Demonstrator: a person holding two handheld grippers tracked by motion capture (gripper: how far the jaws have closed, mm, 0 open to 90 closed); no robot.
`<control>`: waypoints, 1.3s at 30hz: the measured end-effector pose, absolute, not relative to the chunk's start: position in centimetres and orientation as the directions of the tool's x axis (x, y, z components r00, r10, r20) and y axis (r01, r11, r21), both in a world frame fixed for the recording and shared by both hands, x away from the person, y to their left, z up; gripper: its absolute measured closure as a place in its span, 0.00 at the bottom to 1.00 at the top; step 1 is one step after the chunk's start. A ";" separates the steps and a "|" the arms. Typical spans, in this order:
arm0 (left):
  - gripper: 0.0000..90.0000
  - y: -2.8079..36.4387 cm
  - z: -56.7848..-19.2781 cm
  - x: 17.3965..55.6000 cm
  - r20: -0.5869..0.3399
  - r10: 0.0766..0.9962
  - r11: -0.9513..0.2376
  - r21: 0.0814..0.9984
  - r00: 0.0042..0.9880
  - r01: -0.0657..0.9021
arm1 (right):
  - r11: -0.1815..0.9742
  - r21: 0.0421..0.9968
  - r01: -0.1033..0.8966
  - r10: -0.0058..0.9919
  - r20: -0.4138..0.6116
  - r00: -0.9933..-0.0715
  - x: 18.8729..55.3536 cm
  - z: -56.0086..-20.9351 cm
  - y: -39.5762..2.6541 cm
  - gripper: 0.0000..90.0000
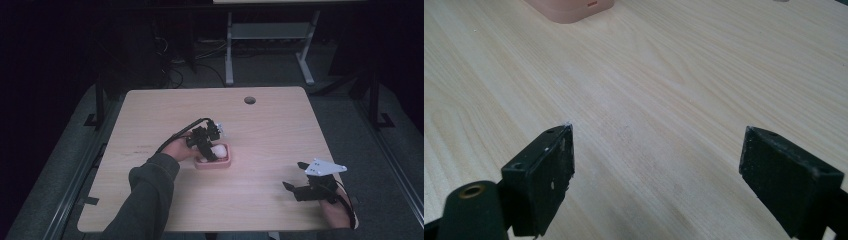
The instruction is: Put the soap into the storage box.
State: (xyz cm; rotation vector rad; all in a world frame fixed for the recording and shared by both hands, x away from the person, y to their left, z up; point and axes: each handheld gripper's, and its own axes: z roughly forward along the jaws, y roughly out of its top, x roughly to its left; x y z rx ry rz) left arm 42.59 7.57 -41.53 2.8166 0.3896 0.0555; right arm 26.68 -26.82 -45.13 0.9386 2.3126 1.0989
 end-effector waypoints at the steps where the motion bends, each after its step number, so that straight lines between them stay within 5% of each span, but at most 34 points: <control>1: 0.47 7.6 -41.5 42.6 -0.002 0.273 -0.919 0.297 0.962 0.261 | 0.463 0.792 0.397 0.721 -0.076 -0.689 26.7 -45.1 -26.8 0.15; 39: 0.41 11.1 -39.8 40.6 0.010 0.333 -0.876 0.372 0.943 0.306 | 0.485 0.781 0.393 0.712 -0.092 -0.696 26.8 -45.2 -26.2 0.15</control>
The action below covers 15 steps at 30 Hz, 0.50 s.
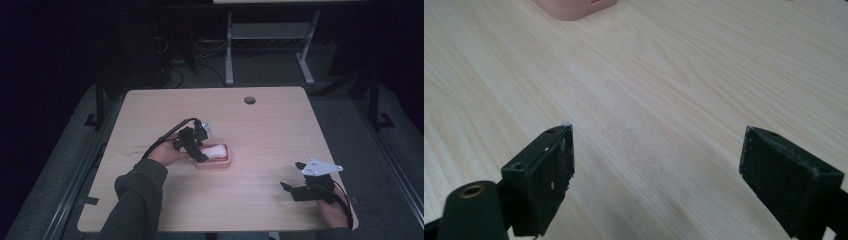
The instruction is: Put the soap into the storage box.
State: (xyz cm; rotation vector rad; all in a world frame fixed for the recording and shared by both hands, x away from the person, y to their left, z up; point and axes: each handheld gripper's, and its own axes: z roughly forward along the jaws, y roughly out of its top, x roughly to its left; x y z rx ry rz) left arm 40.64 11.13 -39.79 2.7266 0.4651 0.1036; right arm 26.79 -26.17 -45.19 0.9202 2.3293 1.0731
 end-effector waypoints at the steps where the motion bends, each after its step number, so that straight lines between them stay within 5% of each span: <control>1: 0.41 11.2 -39.8 40.6 0.010 0.336 -0.874 0.376 0.942 0.308 | 0.485 0.781 0.393 0.712 -0.092 -0.696 26.8 -45.2 -26.1 0.15; 15: 0.39 12.5 -39.6 39.4 0.005 0.354 -0.854 0.409 0.935 0.321 | 0.487 0.779 0.396 0.716 -0.096 -0.691 26.7 -45.1 -26.0 0.15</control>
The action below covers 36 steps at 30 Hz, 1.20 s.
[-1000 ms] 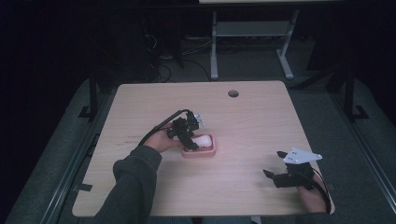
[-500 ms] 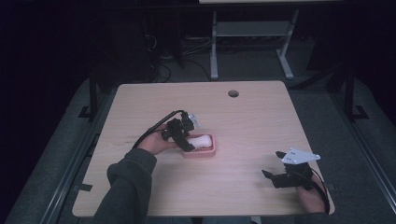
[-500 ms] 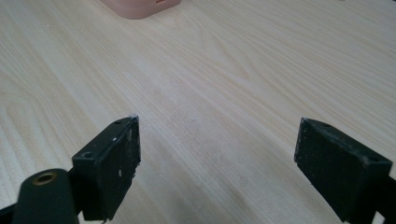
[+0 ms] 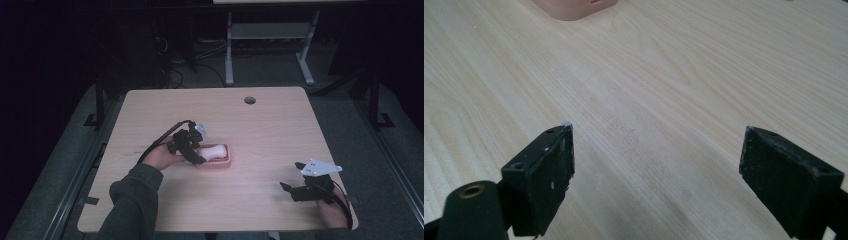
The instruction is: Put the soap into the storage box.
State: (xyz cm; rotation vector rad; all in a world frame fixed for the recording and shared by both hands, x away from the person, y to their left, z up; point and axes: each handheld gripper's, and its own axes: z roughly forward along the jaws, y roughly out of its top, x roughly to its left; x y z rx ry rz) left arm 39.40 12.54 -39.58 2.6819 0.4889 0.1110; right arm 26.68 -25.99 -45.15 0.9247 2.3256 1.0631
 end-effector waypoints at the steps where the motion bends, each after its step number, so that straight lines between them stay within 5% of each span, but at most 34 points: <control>1: 0.39 12.6 -39.6 39.3 0.005 0.354 -0.853 0.411 0.935 0.321 | 0.487 0.779 0.395 0.716 -0.098 -0.691 26.7 -45.1 -26.0 0.15; 36: 0.35 16.5 -39.8 36.1 0.006 0.373 -0.827 0.456 0.928 0.329 | 0.516 0.762 0.391 0.708 -0.122 -0.696 26.7 -45.1 -25.1 0.15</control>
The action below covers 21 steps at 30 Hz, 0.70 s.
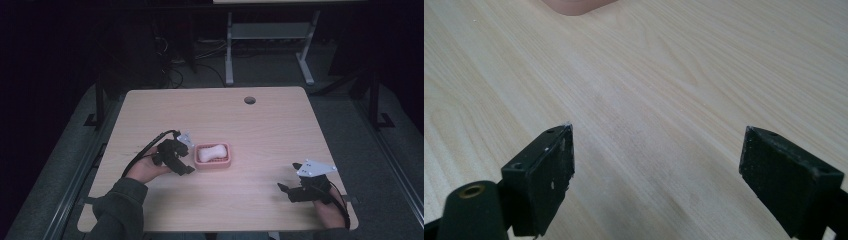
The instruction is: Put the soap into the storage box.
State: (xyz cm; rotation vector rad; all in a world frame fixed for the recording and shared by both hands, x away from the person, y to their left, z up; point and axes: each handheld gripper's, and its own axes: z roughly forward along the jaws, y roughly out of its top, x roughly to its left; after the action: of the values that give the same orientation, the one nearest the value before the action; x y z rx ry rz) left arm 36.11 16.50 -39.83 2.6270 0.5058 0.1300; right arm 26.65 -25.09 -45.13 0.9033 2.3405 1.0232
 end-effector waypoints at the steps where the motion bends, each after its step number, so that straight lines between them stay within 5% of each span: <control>1: 0.35 16.5 -39.8 36.0 0.005 0.371 -0.827 0.457 0.928 0.328 | 0.517 0.761 0.391 0.708 -0.124 -0.696 26.6 -45.1 -25.1 0.15; 21: 0.35 18.6 -39.8 34.2 0.021 0.371 -0.823 0.471 0.928 0.318 | 0.519 0.757 0.396 0.710 -0.124 -0.693 26.6 -45.1 -24.9 0.15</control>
State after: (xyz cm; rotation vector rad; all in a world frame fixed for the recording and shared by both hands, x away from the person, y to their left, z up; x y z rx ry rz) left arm 34.21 18.63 -39.76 2.6133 0.4959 0.1529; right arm 26.58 -24.87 -45.14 0.9078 2.3423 1.0125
